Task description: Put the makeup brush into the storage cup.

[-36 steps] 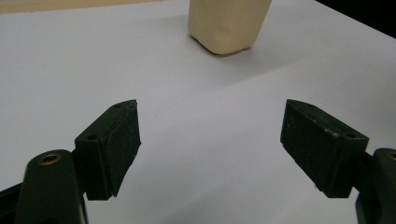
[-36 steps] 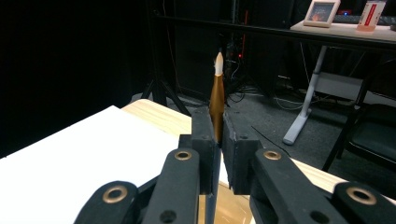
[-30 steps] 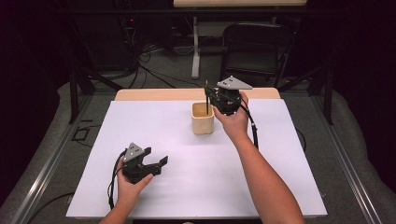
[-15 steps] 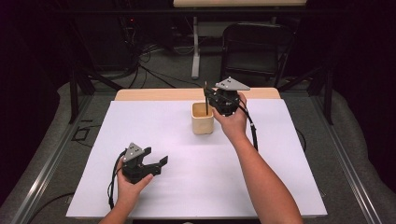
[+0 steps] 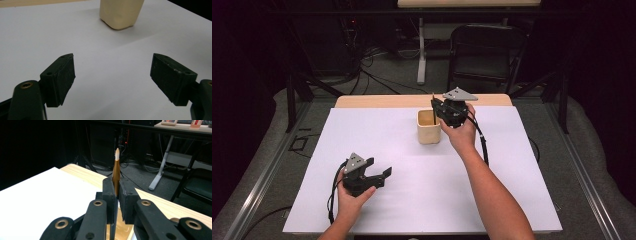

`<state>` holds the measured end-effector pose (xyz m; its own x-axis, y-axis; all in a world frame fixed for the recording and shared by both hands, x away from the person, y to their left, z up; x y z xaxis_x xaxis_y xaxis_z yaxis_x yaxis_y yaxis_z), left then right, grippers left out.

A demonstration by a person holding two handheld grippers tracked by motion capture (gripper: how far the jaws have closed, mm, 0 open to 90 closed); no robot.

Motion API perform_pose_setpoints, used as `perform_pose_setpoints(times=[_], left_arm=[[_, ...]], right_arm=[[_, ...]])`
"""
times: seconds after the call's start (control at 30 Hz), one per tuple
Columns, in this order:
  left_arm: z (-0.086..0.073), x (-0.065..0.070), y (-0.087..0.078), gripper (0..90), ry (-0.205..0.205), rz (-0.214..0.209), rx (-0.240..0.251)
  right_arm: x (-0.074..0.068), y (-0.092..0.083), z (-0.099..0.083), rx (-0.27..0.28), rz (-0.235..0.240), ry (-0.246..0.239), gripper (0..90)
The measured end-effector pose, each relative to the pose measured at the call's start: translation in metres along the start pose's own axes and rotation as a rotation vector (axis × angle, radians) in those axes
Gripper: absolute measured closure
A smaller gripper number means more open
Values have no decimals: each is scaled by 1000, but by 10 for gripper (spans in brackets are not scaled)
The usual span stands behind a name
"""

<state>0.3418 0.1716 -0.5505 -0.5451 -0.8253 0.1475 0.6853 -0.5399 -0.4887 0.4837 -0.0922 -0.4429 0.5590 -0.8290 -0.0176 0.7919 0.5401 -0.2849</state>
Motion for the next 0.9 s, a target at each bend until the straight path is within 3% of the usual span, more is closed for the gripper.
perform_pose_setpoints(times=[0.57,0.9], left_arm=[[0,0,-1,199,2,0,1],[0,0,0,200,3,-1,-2]], right_arm=[[-4,6,-10,-12,-2,-21,837],[0,7,-20,-25,-6,-4,837]])
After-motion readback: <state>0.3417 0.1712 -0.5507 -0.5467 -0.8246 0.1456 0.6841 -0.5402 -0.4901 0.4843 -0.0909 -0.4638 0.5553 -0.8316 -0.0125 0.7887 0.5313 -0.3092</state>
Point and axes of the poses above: each handheld gripper's, and its own axes: y roughly forward along the jaws, z roughly out of its top, x roughly to its right, the point moved 4 cm from there along y, roughly forward along the jaws, and after that the axes turned 1 degree about z, right-handed, at the moved point
